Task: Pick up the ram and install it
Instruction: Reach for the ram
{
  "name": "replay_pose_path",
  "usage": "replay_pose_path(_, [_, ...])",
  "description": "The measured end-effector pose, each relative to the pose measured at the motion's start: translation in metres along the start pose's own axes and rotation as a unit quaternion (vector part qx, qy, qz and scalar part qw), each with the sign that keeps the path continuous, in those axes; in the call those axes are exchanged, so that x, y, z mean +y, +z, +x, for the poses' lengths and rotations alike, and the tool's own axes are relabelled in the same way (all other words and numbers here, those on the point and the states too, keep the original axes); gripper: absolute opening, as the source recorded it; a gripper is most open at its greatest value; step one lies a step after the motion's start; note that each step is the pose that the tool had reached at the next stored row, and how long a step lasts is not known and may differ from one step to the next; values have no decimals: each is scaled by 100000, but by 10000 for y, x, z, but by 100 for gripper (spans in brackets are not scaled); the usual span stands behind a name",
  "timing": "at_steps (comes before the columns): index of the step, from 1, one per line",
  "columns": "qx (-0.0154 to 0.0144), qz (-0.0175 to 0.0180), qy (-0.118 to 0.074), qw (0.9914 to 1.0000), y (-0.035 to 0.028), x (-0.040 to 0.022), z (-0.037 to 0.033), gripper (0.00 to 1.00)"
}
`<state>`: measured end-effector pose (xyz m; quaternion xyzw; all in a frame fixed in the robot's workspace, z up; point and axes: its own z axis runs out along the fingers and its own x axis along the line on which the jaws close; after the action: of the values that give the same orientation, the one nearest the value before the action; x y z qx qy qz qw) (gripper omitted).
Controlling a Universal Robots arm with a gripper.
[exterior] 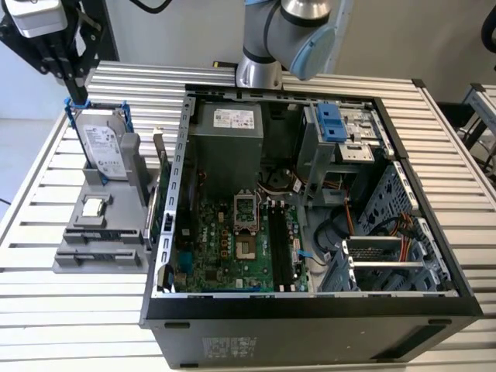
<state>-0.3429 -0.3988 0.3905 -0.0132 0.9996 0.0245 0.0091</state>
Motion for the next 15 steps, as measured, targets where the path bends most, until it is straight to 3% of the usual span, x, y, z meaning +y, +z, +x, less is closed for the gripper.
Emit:
replay_pose_path(9, [2, 1, -1, 100000, 0, 3, 108, 0])
replay_pose_path(15, [0, -1, -1, 100000, 1, 3, 111, 0])
